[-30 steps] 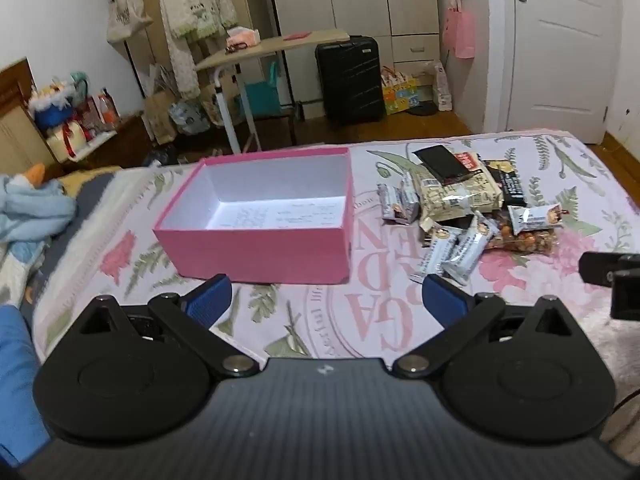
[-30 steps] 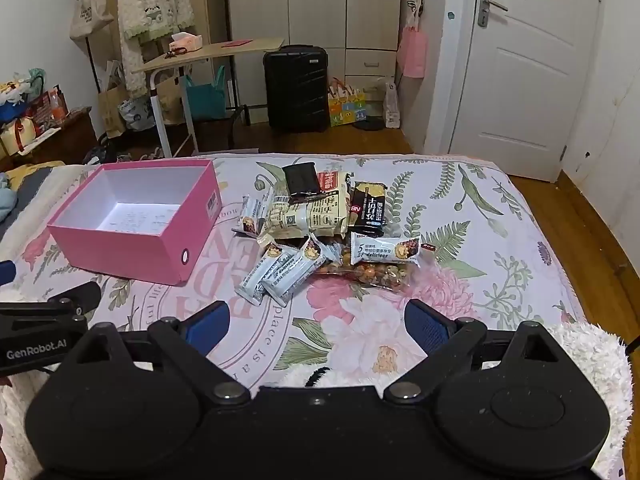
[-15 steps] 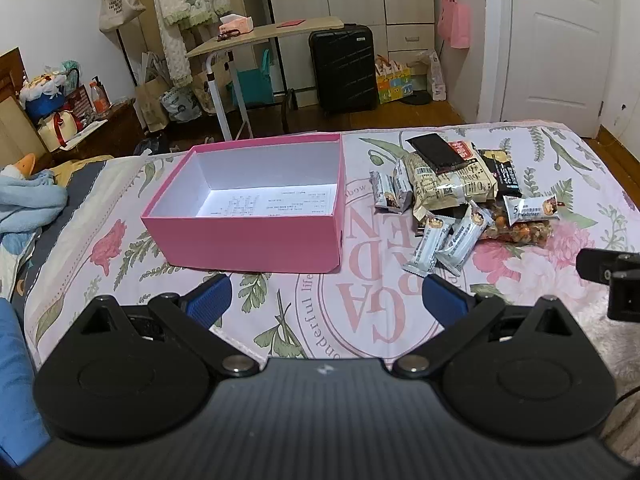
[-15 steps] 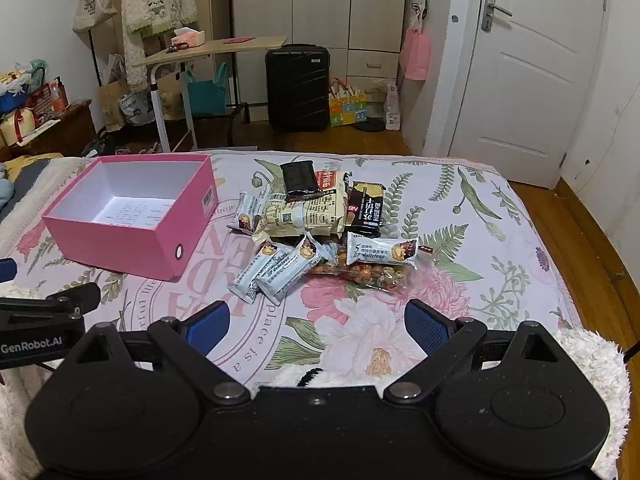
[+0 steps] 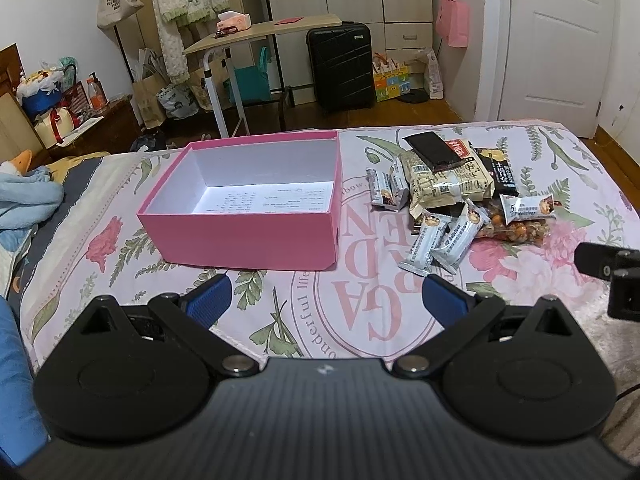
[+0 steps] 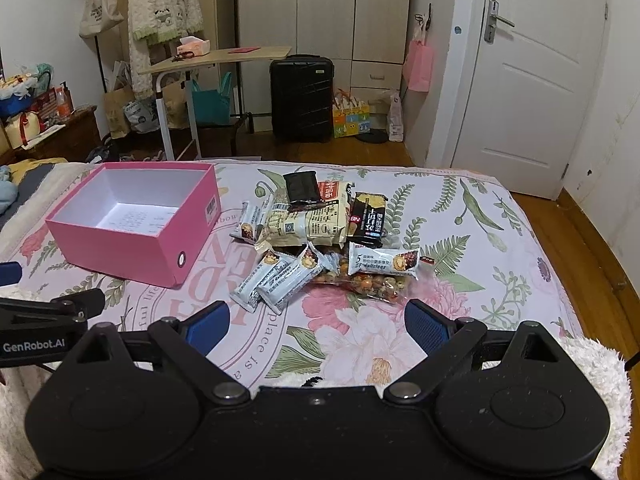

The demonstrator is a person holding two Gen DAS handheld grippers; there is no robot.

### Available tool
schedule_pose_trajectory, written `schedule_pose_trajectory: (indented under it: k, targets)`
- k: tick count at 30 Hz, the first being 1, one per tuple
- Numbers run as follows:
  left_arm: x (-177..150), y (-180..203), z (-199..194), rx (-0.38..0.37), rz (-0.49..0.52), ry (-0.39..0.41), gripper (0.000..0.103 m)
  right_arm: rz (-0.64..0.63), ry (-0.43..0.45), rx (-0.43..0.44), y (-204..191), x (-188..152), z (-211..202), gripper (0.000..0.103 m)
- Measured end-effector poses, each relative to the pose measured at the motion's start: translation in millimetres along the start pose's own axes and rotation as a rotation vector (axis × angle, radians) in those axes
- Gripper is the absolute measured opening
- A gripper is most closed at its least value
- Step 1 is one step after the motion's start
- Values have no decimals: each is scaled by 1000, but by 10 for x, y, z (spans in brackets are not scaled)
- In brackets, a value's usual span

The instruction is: Organize snacks

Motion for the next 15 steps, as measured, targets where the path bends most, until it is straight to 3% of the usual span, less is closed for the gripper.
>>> schedule_pose_trajectory:
  k: [15]
  targets:
    - [22,-5,-21,-44,-41,-18,103,0,9,-8,24,-11,-22,96]
Point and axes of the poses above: each gripper's, at about its wrist camera, not at the fingertips, and z roughly the way its jaws point, y to its right, x to its top, the point moved 1 cm from there along z, roughly the way its jaws point, and after that the axes turned 7 degrees about -y, right-handed, at the moved point
